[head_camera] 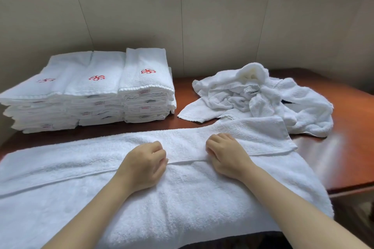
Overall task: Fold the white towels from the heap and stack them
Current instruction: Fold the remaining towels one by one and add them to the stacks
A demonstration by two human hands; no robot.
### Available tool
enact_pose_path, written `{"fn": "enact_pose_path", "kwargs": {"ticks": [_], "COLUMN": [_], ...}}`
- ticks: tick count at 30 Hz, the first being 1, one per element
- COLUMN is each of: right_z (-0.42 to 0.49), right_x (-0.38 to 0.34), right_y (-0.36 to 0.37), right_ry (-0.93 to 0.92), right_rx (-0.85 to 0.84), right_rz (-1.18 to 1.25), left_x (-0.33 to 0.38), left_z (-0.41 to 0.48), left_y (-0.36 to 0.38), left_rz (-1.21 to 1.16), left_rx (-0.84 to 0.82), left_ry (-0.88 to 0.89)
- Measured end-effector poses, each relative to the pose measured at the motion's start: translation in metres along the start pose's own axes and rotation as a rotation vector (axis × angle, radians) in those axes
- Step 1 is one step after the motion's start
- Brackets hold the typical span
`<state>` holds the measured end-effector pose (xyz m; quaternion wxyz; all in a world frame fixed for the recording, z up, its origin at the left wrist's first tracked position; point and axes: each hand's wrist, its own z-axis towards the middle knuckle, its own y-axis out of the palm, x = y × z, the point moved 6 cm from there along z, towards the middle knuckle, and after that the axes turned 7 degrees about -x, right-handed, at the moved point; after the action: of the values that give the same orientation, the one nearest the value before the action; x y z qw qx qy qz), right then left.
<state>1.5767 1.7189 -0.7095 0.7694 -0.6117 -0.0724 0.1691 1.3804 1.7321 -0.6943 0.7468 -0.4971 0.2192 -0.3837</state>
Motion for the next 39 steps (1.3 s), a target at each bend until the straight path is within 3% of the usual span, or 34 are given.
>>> {"fn": "enact_pose_path", "kwargs": {"ticks": [3,6,9,12,16,22,26,31,39], "right_z": [0.001,0.019,0.036,0.035,0.038,0.05,0.07,0.085,0.086], "right_x": [0.005,-0.001,0.003,0.025,0.04,0.035,-0.01,-0.091,-0.098], "right_y": [-0.004,0.0,0.015,0.037,0.04,0.039,0.041,0.064,0.063], "right_ry": [0.102,0.178,0.274,0.411,0.474,0.583,0.467,0.119,0.167], "right_rx": [0.061,0.003,-0.156,-0.361,-0.39,-0.473,-0.393,-0.41,-0.419], "right_rz": [-0.017,-0.047,0.034,0.055,0.048,-0.015,-0.016,0.043,0.046], "left_x": [-0.01,-0.039,-0.067,-0.076,-0.095,-0.16,-0.203,-0.216,-0.191], "left_z": [0.001,0.008,0.005,-0.005,-0.02,-0.092,-0.166,-0.223,-0.244], "left_y": [0.002,0.012,0.033,0.046,0.037,-0.002,-0.042,-0.066,-0.103], "left_rz": [-0.138,-0.276,-0.154,-0.009,0.001,0.025,0.103,0.025,0.079], "left_rx": [0.023,0.013,-0.278,-0.459,-0.496,-0.472,-0.383,-0.382,-0.259], "left_ry": [-0.129,-0.413,-0.641,-0.674,-0.699,-0.928,-1.256,-1.372,-1.448]}}
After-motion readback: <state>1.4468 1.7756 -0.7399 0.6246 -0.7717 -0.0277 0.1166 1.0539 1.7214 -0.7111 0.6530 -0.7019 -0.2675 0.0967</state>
